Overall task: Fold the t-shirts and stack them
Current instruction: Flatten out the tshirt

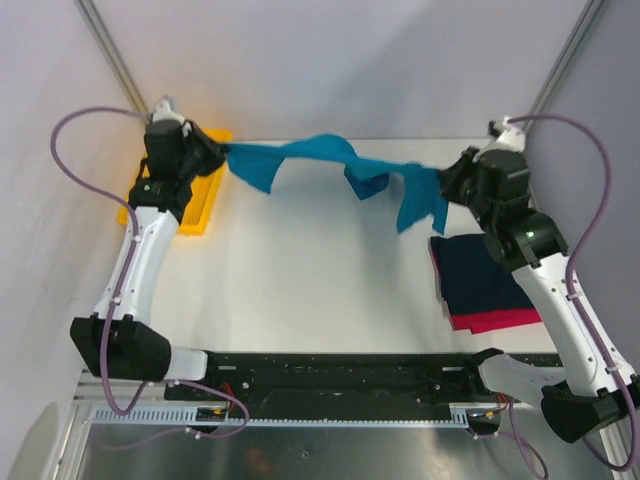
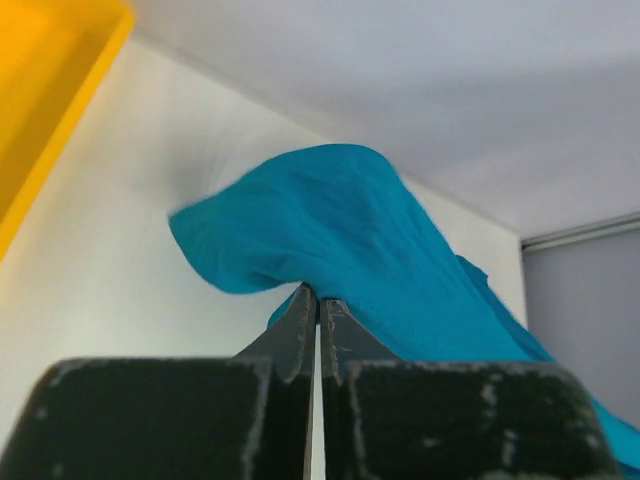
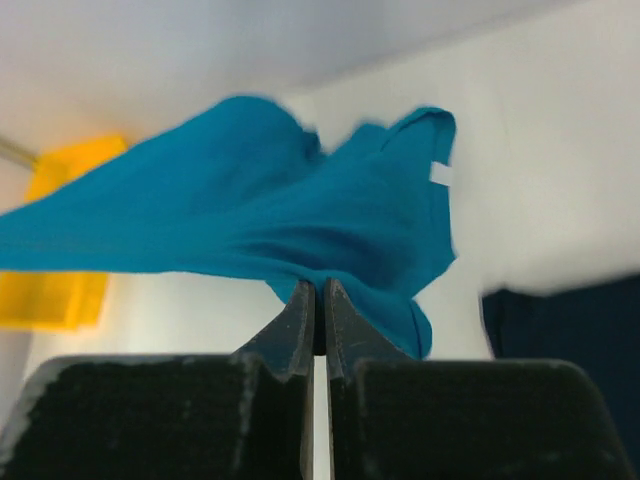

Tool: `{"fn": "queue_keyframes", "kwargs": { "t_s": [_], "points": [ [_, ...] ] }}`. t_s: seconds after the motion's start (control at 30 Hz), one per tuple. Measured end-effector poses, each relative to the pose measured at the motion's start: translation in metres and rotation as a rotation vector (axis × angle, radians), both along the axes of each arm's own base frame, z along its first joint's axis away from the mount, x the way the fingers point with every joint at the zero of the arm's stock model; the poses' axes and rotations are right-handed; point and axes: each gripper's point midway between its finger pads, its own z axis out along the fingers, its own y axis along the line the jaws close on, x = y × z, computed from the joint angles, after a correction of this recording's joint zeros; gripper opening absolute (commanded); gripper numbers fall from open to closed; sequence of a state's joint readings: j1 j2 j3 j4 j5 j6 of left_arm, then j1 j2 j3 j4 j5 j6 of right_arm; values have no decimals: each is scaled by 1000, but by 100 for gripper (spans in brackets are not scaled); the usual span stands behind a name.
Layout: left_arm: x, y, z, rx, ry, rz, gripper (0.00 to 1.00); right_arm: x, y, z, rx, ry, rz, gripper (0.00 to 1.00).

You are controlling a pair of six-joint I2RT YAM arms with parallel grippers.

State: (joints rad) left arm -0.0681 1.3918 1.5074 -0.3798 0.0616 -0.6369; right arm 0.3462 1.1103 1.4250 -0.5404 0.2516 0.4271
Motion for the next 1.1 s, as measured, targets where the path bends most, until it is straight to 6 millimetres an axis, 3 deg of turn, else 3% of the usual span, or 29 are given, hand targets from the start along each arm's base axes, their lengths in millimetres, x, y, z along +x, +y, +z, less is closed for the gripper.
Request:
{"fn": "queue_keyframes", "kwargs": {
  "t_s": [0.13, 0.2, 0.33, 0.4, 0.47, 0.57, 0.73, 0.87, 1.1],
  "points": [
    [-30, 14, -87, -10, 179, 49, 0, -23, 35, -81, -6, 193, 90, 0],
    [-57, 26, -147, -5, 313, 96, 3, -46, 63, -137, -31, 330, 173, 13],
    [-105, 42, -239, 6, 550, 155, 55, -90, 99, -230, -103, 594, 302, 60],
    [-122, 47, -262, 7, 618, 171, 66, -106, 106, -254, -133, 675, 330, 70],
    [-135, 50, -274, 6, 651, 180, 70, -113, 107, -261, -140, 703, 338, 70],
    [-142, 51, -270, 9, 630, 181, 69, -106, 97, -255, -105, 693, 294, 62],
    [-139, 51, -258, 5, 569, 182, 62, -77, 53, -254, -40, 669, 115, 51],
    [-150, 50, -275, -2, 609, 188, 54, -70, 35, -280, -39, 723, 42, 48],
    [-170, 57, -289, -6, 669, 255, 50, -78, 37, -322, -57, 810, 53, 48]
  ]
}}
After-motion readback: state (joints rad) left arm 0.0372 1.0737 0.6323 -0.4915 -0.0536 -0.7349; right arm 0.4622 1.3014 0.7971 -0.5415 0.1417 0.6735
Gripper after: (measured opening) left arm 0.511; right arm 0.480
